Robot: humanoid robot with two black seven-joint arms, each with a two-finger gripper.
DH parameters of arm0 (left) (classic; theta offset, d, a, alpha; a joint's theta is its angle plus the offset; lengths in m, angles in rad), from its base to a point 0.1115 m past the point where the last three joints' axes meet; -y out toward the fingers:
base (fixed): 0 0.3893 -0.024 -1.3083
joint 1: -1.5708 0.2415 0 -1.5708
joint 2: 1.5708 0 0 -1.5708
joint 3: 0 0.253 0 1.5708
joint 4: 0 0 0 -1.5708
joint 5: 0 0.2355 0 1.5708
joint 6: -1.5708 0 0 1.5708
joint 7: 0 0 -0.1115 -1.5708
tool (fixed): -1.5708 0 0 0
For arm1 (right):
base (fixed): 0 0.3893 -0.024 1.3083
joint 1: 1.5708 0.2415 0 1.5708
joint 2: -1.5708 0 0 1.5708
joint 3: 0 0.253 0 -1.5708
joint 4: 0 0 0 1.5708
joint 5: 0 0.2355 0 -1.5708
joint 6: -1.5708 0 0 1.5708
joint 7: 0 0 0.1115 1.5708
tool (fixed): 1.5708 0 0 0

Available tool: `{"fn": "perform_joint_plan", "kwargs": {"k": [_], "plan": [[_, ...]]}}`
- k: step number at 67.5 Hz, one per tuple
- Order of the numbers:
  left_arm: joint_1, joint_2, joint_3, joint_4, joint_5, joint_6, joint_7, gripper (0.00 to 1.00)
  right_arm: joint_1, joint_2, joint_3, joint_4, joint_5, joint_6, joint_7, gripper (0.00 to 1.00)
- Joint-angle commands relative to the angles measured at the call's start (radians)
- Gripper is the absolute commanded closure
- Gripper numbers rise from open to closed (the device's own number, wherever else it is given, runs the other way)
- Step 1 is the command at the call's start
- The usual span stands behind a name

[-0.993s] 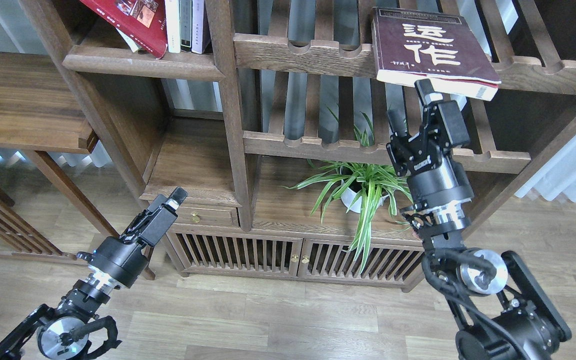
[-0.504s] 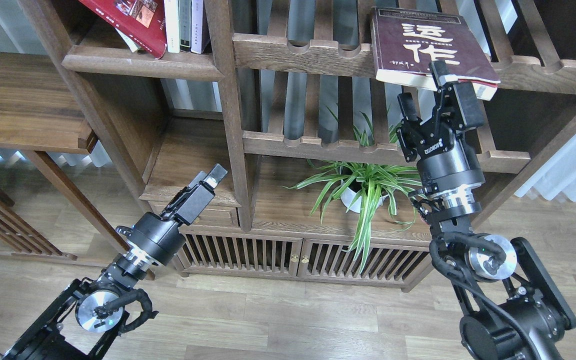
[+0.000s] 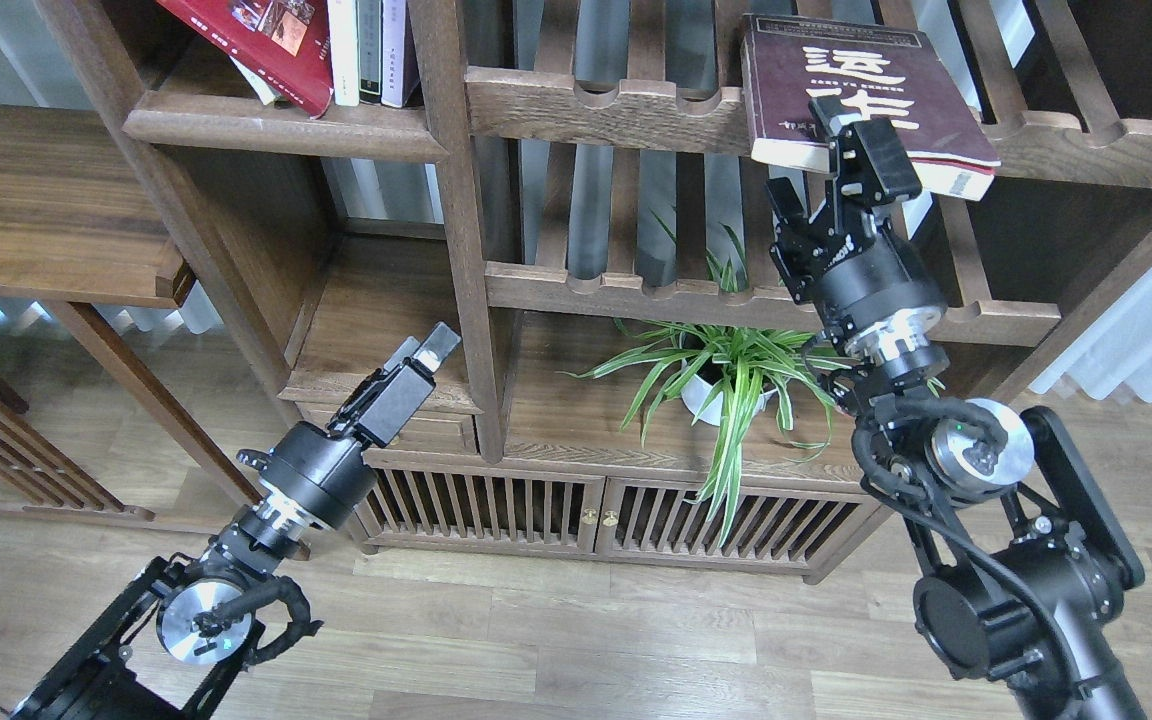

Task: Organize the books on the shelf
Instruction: 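Push the right gripper under the maroon book's lower edge on the top shelf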

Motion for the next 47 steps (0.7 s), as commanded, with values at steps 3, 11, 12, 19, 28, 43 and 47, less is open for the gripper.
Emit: {"fn": "perform_joint_plan", "kwargs": {"k": [3,11,12,19,28,43,47], "plan": [[0.003,-0.001,0.008,0.003,0.0,0.0,0.0,0.04,0.01,-0.004,0.022,0.0,0.0,-0.012,0.0,0.05],[0.005,-0.001,0.011,0.005,0.0,0.0,0.0,0.04,0.009,-0.005,0.034,0.0,0.0,-0.021,0.002,0.05],[0.005,-0.001,0.011,0.005,0.0,0.0,0.0,0.04,0.009,-0.005,0.034,-0.001,0.0,-0.019,0.002,0.05],[0.008,-0.001,0.011,0.009,0.0,0.0,-0.002,0.04,0.004,-0.001,0.057,-0.001,0.0,-0.021,0.003,0.05],[0.008,-0.001,0.011,0.009,0.0,0.0,-0.002,0.03,0.004,-0.002,0.062,-0.001,0.0,-0.018,0.006,0.07],[0.016,-0.001,0.012,0.008,0.0,0.0,-0.002,0.03,0.004,-0.001,0.103,-0.001,0.0,-0.007,0.061,0.28],[0.023,-0.001,0.012,0.005,0.001,0.0,-0.002,0.03,0.004,-0.001,0.106,-0.001,0.0,-0.006,0.065,0.3]]}}
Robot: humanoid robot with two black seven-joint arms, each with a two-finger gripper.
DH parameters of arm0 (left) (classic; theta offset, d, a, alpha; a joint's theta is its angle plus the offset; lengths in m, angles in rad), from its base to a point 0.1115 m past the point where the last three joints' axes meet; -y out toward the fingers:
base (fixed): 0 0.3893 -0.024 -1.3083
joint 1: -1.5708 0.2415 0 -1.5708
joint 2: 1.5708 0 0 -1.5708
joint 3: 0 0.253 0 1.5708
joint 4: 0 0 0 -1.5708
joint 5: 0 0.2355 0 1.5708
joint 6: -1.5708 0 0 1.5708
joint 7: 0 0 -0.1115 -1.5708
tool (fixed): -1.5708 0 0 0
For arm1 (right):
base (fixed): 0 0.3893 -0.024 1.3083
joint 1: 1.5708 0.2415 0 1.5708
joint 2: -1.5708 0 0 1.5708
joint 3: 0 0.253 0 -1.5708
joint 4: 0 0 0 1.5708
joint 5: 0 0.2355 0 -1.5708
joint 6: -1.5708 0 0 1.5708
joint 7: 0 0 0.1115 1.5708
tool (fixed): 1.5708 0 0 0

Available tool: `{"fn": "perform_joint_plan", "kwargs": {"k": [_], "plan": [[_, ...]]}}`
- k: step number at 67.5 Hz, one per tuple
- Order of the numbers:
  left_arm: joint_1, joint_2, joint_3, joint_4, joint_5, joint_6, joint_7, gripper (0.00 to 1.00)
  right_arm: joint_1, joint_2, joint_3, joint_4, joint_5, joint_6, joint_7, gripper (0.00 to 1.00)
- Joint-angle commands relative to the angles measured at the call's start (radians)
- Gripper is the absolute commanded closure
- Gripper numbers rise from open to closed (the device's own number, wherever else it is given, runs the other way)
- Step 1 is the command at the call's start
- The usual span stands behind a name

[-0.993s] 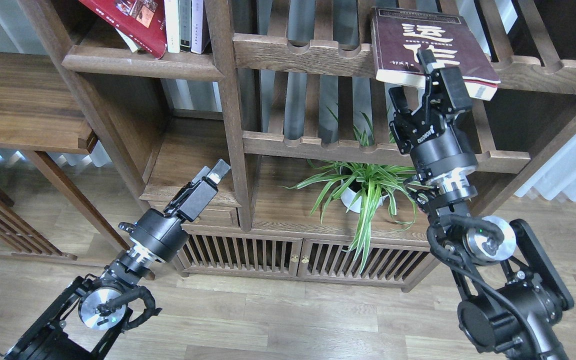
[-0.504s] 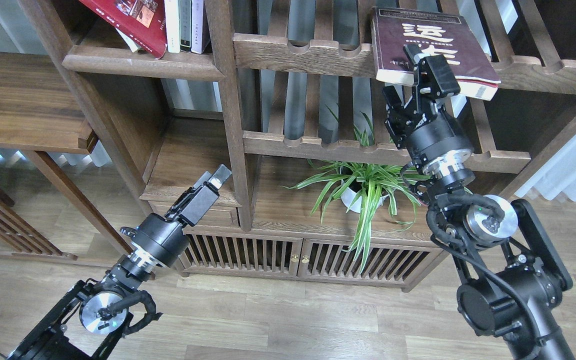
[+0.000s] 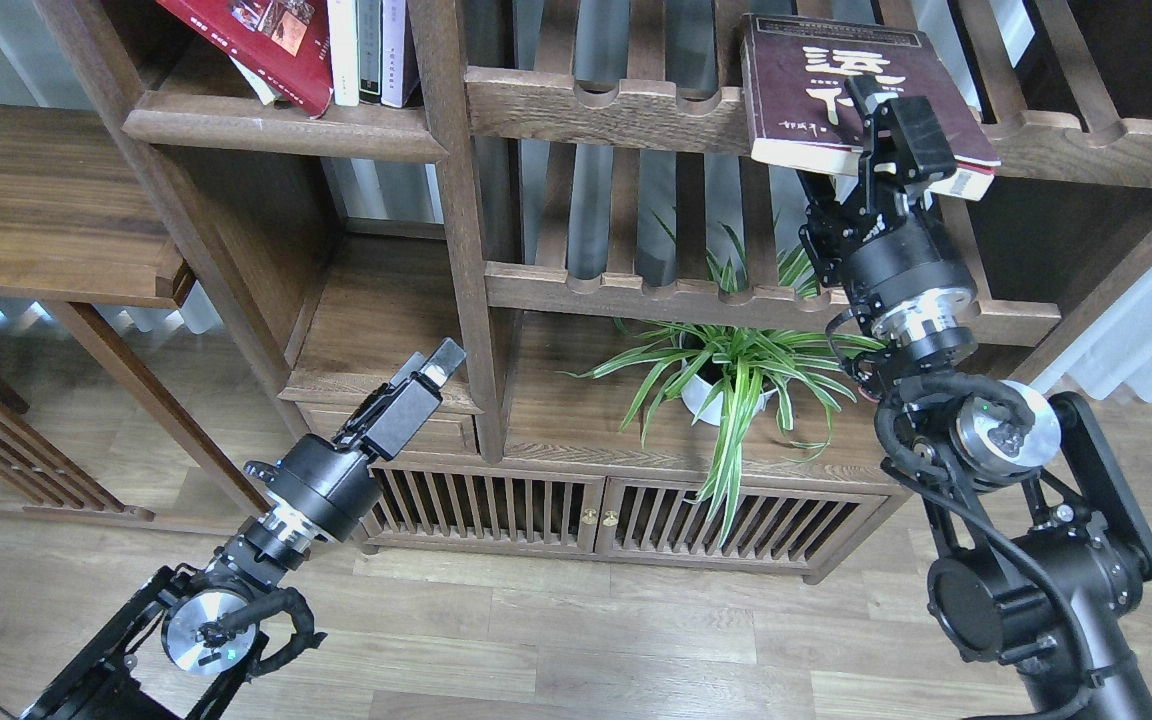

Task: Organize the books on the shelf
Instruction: 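Push the right gripper under the maroon book's lower edge on the top shelf, then tip the maroon book off the top shelf and lower it with the right gripper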

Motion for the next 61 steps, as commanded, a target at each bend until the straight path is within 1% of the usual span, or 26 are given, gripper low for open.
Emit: {"fn": "perform_joint_plan", "kwargs": {"k": [1,5,11,12,14,15,17,18,19,23,32,53,59,61], "plan": [[0.011,0.0,0.001,-0.004,0.001,0.0,0.0,0.03,0.0,0.001,0.009,0.002,0.0,0.003,0.015,0.3],[0.016,0.0,0.001,-0.001,0.001,0.0,0.0,0.03,0.0,-0.001,0.013,0.002,0.0,0.005,0.018,0.33],[0.017,0.0,-0.001,-0.001,0.001,0.0,0.0,0.03,-0.009,-0.001,0.015,0.003,0.0,0.039,0.034,0.45],[0.017,0.0,0.001,-0.001,0.001,0.0,0.0,0.03,-0.012,-0.001,0.015,0.003,0.0,0.054,0.038,0.49],[0.017,0.0,0.001,-0.001,0.001,0.0,0.0,0.03,-0.017,-0.001,0.013,0.003,0.0,0.074,0.046,0.53],[0.017,0.0,-0.001,-0.001,0.001,0.0,0.0,0.03,-0.023,0.001,0.013,0.003,0.0,0.095,0.052,0.59],[0.017,0.0,0.001,-0.001,0.001,0.0,0.0,0.03,-0.029,0.001,0.013,0.003,0.0,0.115,0.057,0.64],[0.02,0.0,0.001,-0.001,0.001,0.0,0.0,0.03,-0.047,0.004,0.012,0.002,0.0,0.17,0.066,0.76],[0.022,0.0,0.001,-0.001,0.001,0.0,0.0,0.03,-0.054,0.006,0.01,0.002,0.0,0.189,0.068,0.8],[0.027,0.0,0.001,-0.001,0.001,0.0,-0.001,0.03,-0.069,0.009,0.004,0.002,0.0,0.224,0.071,0.86],[0.042,0.0,0.001,-0.001,0.001,0.0,-0.001,0.03,-0.107,0.018,-0.002,0.002,0.0,0.258,0.072,0.94],[0.056,-0.002,0.002,-0.001,0.003,0.0,-0.001,0.03,-0.135,0.03,-0.005,0.002,0.0,0.339,0.072,0.96],[0.054,-0.01,0.001,-0.001,0.003,0.0,-0.001,0.03,-0.135,0.047,-0.005,0.003,0.0,0.396,0.072,0.97],[0.054,-0.016,0.001,-0.001,0.003,0.0,-0.001,0.03,-0.135,0.053,-0.005,0.003,0.001,0.431,0.074,0.97]]}}
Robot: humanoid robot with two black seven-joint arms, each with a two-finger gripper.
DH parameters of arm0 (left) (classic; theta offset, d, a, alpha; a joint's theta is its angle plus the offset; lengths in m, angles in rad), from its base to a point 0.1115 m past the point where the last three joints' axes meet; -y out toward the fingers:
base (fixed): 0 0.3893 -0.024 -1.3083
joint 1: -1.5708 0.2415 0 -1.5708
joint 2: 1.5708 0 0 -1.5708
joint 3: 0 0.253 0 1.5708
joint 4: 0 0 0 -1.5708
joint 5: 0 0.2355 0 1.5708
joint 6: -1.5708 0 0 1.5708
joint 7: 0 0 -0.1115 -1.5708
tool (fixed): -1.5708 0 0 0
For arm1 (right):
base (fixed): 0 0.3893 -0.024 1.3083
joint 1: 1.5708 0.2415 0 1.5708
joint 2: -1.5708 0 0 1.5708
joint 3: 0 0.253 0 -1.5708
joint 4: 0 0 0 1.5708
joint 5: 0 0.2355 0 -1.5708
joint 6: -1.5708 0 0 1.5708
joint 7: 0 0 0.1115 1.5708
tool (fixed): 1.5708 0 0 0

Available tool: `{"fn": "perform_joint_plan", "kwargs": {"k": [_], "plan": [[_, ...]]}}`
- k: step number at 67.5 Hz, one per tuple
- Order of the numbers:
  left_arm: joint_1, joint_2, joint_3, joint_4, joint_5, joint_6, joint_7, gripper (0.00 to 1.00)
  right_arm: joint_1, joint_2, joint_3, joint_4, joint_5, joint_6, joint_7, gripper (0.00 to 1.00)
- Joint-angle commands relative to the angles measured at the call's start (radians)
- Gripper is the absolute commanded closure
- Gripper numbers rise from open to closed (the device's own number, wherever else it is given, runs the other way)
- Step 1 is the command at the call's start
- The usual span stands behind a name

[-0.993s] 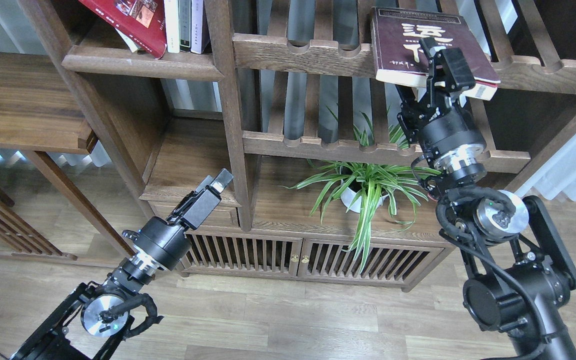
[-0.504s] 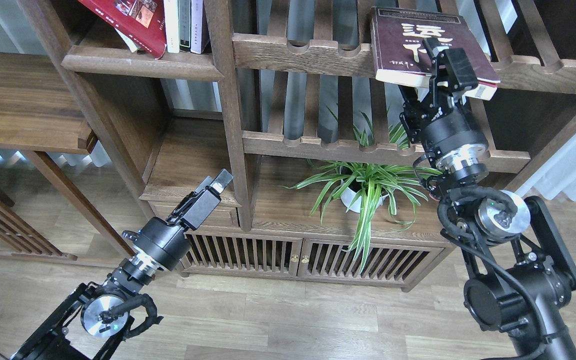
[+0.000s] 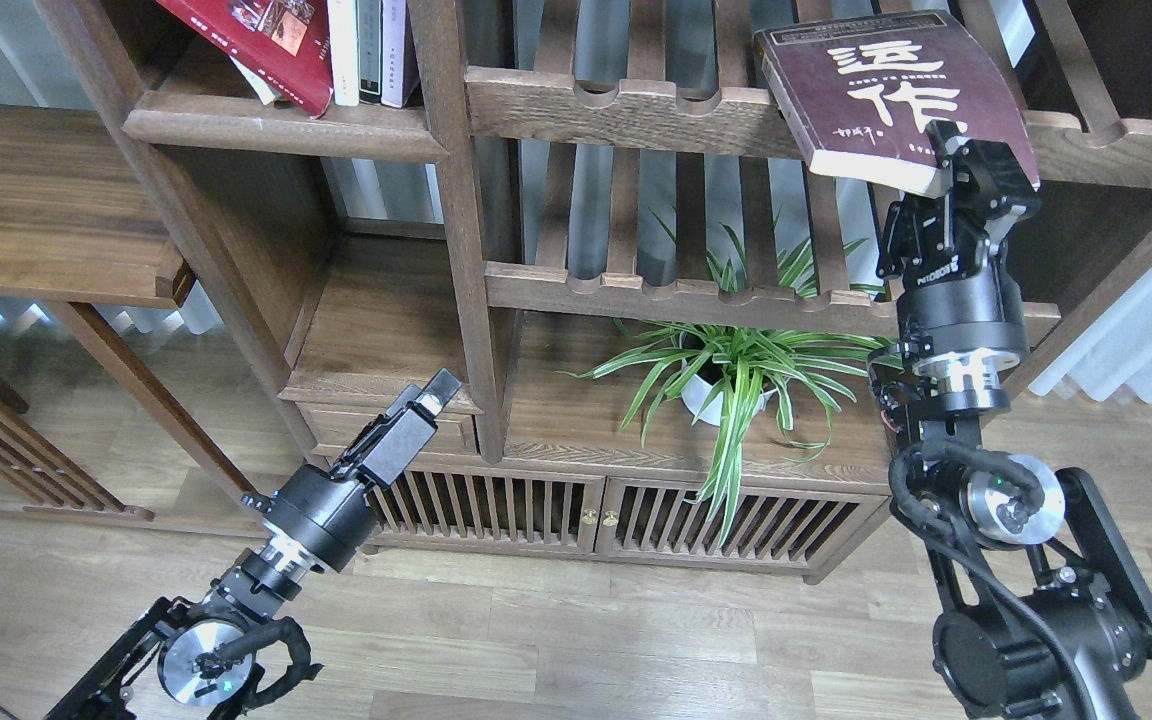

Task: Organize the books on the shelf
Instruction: 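Tip the maroon book off the top shelf and lower it with the right gripper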

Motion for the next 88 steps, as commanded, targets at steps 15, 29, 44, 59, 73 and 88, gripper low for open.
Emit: {"fn": "perform_joint_plan", "kwargs": {"k": [15,29,44,59,73,88], "plan": [[-0.006,-0.018,-0.004,0.0,0.0,0.0,0.003,0.03,-0.06,0.039,-0.029,0.009,0.012,0.33,0.008,0.98],[-0.006,-0.032,0.005,0.0,-0.001,0.0,0.028,0.03,-0.086,0.028,-0.149,0.04,0.02,0.33,0.008,0.98],[0.016,-0.032,0.03,-0.026,-0.007,0.0,0.043,0.03,-0.115,-0.022,-0.391,0.044,0.02,0.33,0.009,0.98],[0.025,-0.032,0.03,-0.082,-0.141,0.0,0.048,0.08,-0.155,-0.015,-0.482,0.043,0.018,0.33,0.009,0.98],[0.025,-0.032,0.007,-0.105,-0.191,0.0,0.046,0.07,-0.186,-0.022,-0.485,0.04,0.018,0.33,0.009,0.98],[0.02,-0.032,-0.007,-0.106,-0.19,0.0,0.083,0.1,-0.235,-0.045,-0.5,0.031,0.015,0.33,0.009,0.98]]}}
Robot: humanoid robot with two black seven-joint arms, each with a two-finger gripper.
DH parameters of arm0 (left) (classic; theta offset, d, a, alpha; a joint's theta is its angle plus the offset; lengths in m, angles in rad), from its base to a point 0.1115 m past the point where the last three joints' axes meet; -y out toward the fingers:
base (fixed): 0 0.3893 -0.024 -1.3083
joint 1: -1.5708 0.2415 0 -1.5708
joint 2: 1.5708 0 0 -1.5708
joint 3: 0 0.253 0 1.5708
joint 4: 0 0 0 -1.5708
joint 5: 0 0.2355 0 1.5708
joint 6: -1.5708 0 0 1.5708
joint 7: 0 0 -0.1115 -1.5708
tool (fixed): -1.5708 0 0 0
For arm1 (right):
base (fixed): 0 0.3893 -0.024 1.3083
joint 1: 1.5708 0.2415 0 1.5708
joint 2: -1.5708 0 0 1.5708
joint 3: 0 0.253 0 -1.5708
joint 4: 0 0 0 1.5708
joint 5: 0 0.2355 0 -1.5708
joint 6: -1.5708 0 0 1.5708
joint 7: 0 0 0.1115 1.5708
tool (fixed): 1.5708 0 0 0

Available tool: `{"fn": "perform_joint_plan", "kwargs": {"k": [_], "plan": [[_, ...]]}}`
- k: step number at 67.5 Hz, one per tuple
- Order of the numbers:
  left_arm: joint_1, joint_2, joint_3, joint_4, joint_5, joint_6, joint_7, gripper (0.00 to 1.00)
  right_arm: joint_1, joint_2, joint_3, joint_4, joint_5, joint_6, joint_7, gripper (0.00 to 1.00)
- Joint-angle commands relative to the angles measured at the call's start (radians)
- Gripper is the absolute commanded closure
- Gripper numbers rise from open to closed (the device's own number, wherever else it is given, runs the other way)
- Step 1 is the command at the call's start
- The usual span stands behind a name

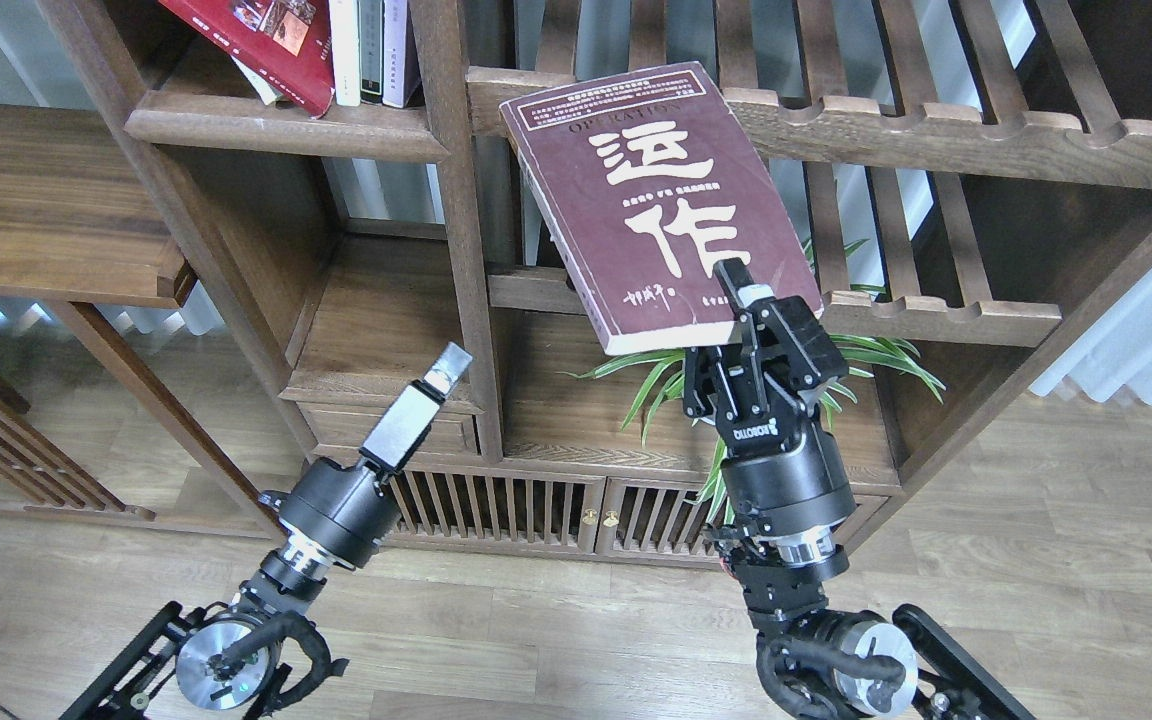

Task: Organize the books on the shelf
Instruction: 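Tip the maroon book off the top shelf and lower it with the right gripper, then bring the left gripper to the maroon book's lower edge beside the right gripper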

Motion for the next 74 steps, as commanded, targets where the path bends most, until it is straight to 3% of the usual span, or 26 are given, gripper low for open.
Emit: {"fn": "perform_joint_plan", "kwargs": {"k": [1,7,11,16,56,74], "plan": [[-0.002,0.0,-0.006,0.0,0.001,0.0,0.033,0.1,-0.025,-0.02,-0.008,-0.006,-0.001,0.0,-0.001,0.98],[-0.002,0.0,-0.006,0.0,0.001,0.0,0.04,0.1,-0.031,-0.023,-0.008,-0.011,-0.001,0.0,0.0,0.98],[-0.002,0.0,0.002,0.0,-0.001,0.0,0.041,0.19,-0.039,-0.021,-0.008,-0.011,-0.001,0.0,0.0,0.98],[-0.002,0.0,0.01,0.0,0.001,0.0,0.043,0.22,-0.046,-0.02,-0.011,-0.011,-0.001,0.0,0.0,0.98],[0.024,0.002,0.007,0.01,0.002,0.0,0.04,0.14,-0.075,0.054,-0.082,-0.098,-0.048,0.0,-0.001,0.98],[0.043,0.0,0.014,0.004,-0.025,0.0,0.032,0.16,-0.077,0.066,-0.103,-0.166,-0.064,0.0,-0.001,0.97]]}}
